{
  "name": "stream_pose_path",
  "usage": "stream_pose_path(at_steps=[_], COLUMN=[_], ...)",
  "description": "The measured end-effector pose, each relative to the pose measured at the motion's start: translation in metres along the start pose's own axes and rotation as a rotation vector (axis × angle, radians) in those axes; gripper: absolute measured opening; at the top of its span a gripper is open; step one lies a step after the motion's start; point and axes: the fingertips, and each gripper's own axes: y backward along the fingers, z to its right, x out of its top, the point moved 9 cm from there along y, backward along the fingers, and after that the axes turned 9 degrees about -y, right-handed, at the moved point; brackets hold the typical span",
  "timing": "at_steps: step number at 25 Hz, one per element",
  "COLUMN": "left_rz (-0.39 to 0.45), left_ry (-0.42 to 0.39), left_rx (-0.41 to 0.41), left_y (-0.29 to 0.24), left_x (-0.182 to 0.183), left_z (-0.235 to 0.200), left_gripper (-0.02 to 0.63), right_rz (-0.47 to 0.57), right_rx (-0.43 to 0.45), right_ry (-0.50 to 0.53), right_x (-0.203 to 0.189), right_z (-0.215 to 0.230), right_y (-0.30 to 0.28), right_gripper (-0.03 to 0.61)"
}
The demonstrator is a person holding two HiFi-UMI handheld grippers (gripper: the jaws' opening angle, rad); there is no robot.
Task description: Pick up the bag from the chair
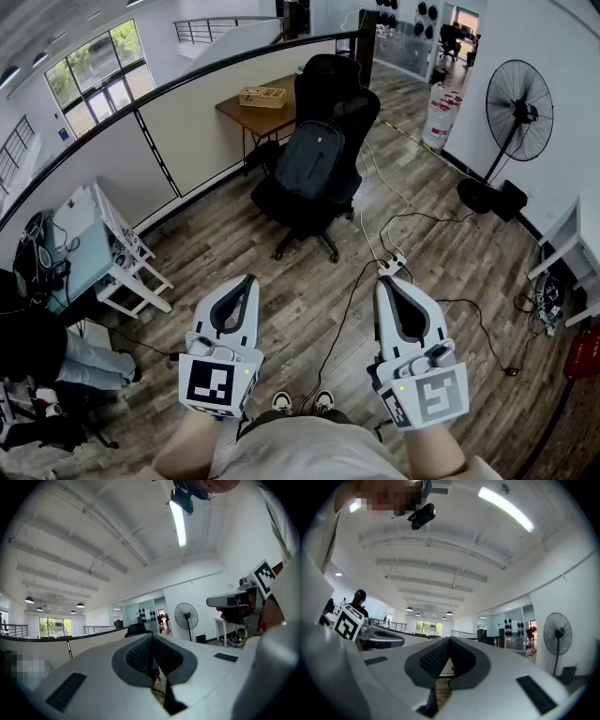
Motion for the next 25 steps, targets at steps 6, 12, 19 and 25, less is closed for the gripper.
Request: stream_pose_path(at_steps=[6, 12, 19, 25], left_rz=[0.009, 0.01, 0.086, 0.08], left_ry=[-0.012, 0.008, -0.016, -0.023], left_rx=[0.001, -0.015, 0.088, 0.089], left_y=[-0.007, -0.008, -0.017, -0.027], left_x=[-0.001, -0.001, -0.003, 0.0], left_z=[-0.003, -0.001, 0.004, 0.008], left_gripper=[0.002, 0.002, 0.44, 0.454], right_rz=[0.011, 0.021, 0.091, 0.045], right_rx=[-0.021, -0.035, -0.086, -0.07], right_ry=[-0.021, -0.021, 0.044, 0.007], right_x=[-0.002, -0.004, 0.0, -0.007], right_z=[0.006, 0.009, 0.016, 0.028], right_y=[-0.005, -0.003, -0.009, -0.012], right_gripper=[0.003, 0.003, 0.6, 0.6])
